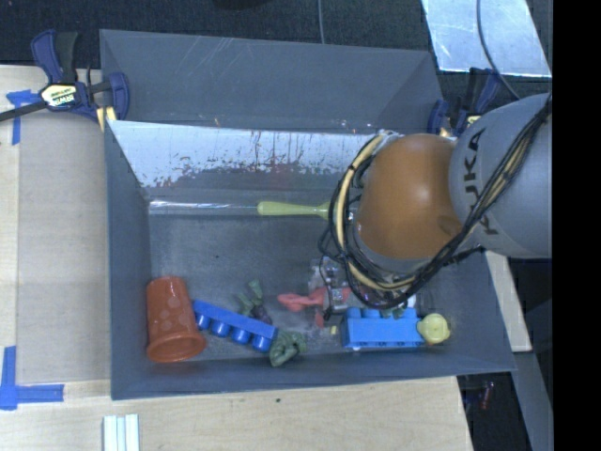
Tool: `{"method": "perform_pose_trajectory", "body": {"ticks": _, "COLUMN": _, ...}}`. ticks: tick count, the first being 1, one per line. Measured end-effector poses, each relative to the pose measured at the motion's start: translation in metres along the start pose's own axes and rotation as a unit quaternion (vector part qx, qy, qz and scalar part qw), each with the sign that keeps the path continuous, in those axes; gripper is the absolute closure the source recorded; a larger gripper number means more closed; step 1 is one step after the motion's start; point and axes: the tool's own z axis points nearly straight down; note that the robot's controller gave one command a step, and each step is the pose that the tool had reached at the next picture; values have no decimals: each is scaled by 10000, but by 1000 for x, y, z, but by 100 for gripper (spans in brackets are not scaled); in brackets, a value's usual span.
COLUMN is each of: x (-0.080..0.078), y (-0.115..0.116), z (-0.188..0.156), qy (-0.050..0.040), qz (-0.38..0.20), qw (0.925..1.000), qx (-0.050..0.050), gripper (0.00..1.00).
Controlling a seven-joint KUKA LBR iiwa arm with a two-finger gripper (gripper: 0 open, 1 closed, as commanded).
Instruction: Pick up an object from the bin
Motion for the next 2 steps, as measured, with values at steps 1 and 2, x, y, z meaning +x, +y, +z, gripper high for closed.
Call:
{"method": "perform_pose_trajectory", "body": {"ticks": 1, "x": -15, "y": -2, "z": -10, "qy": -70, "qz": -119, "qw": 9999, "qx": 1, "gripper": 100}}
{"method": "perform_pose_trajectory", "body": {"ticks": 2, "x": -8, "y": 5, "z": -58, "qy": -23, "qz": -96, "qw": 10000, "qx": -2, "gripper": 100}}
